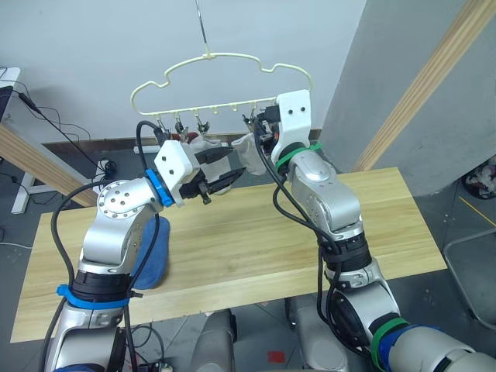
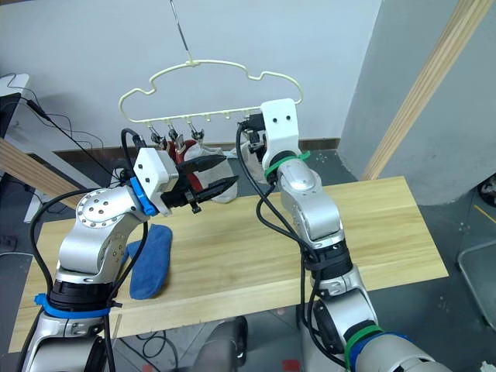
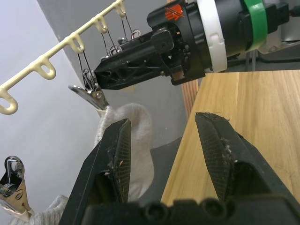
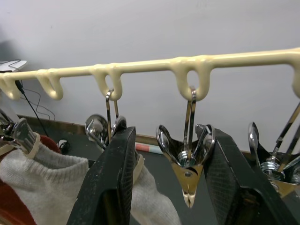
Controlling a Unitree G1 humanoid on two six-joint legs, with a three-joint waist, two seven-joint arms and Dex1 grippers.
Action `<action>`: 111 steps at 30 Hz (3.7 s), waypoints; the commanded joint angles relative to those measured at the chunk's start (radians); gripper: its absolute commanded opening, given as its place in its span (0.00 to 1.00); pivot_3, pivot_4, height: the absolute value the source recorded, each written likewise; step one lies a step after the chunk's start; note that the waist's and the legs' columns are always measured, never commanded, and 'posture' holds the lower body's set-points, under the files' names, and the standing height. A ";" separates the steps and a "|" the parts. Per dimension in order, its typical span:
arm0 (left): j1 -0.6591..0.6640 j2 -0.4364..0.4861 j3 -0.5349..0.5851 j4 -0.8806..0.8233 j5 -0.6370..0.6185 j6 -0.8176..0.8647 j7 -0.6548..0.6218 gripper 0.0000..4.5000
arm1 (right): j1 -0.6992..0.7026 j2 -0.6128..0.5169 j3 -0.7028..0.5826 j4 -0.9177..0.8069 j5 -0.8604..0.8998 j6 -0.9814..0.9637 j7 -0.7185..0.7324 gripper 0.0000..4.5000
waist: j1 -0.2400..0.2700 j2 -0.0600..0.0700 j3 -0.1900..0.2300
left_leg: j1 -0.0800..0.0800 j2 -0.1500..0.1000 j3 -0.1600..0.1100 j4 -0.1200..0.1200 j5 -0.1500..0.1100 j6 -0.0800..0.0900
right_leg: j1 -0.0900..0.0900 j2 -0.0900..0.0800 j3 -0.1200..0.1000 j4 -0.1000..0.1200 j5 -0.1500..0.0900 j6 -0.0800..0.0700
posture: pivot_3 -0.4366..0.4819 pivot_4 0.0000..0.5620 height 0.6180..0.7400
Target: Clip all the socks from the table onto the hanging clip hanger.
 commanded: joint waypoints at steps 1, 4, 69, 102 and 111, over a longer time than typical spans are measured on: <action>0.001 0.001 -0.002 -0.026 0.000 -0.013 -0.001 0.53 | -0.022 0.008 -0.001 -0.013 0.001 -0.031 0.006 0.47 | 0.000 0.000 0.000 | 0.000 0.000 0.000 0.000 0.000 0.000 | 0.000 0.000 0.000 0.000 0.000 0.000 | 0.32 0.52 1.00; 0.001 0.001 -0.004 -0.028 0.001 -0.013 -0.002 0.53 | -0.027 0.011 -0.002 -0.007 0.002 -0.037 0.006 0.47 | 0.000 0.000 0.000 | 0.000 0.000 0.000 0.000 0.000 0.000 | 0.000 0.000 0.000 0.000 0.000 0.000 | 0.32 0.52 1.00; 0.277 -0.292 0.352 0.374 0.114 0.255 0.844 0.50 | -0.026 -0.016 -0.009 -0.021 0.003 -0.013 0.042 0.01 | 0.001 -0.002 -0.002 | 0.003 0.016 0.004 0.003 0.001 0.001 | 0.000 0.017 0.001 -0.001 0.012 -0.011 | 0.29 0.54 1.00; -0.038 -0.299 -0.228 0.372 0.401 -0.415 0.377 0.00 | -0.029 -0.016 -0.012 -0.041 0.004 0.004 0.039 0.01 | -0.001 -0.002 -0.002 | 0.002 0.015 0.005 0.002 0.001 0.001 | -0.001 0.016 0.002 -0.003 0.012 -0.011 | 0.26 0.53 1.00; -0.092 -0.346 -0.193 0.455 0.425 -0.414 0.465 0.00 | -0.027 -0.019 -0.014 -0.050 0.003 0.014 0.039 0.01 | -0.004 -0.002 -0.002 | 0.002 0.015 0.005 0.002 0.001 0.001 | -0.001 0.017 0.003 -0.002 0.013 -0.010 | 0.25 0.53 1.00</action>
